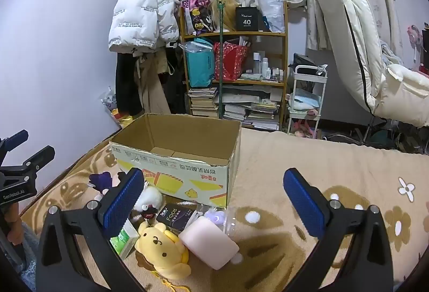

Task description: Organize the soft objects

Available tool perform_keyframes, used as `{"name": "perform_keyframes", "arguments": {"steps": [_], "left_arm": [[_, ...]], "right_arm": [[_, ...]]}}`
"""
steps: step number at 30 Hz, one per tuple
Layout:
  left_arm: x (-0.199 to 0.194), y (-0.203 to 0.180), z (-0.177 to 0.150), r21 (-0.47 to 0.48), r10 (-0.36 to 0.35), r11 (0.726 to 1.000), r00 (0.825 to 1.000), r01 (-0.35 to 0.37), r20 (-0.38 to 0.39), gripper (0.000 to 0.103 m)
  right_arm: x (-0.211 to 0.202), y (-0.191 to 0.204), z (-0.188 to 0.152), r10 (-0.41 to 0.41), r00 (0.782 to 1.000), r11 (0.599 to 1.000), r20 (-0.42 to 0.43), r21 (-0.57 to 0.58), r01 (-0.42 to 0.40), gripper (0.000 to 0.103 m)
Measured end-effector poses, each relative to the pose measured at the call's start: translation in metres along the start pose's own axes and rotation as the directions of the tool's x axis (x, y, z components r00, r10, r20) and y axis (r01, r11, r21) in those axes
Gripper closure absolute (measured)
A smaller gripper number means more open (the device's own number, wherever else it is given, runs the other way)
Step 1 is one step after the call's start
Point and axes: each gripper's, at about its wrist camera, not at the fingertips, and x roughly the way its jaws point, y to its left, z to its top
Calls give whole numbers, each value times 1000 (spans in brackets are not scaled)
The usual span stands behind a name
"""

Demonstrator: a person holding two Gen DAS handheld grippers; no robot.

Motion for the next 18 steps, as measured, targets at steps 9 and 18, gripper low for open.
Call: {"name": "perform_keyframes", "arguments": {"steps": [9, 18], "left_arm": [[0, 0, 0, 4, 0, 1000, 1000, 0, -5, 0], [0, 0, 0, 5, -1, 1000, 1000, 1, -4, 0]], "right_arm": [[0, 0, 0, 2, 1000, 1000, -5, 4, -2, 0], [0, 0, 0, 2, 1000, 1000, -5, 4, -2, 0]]}}
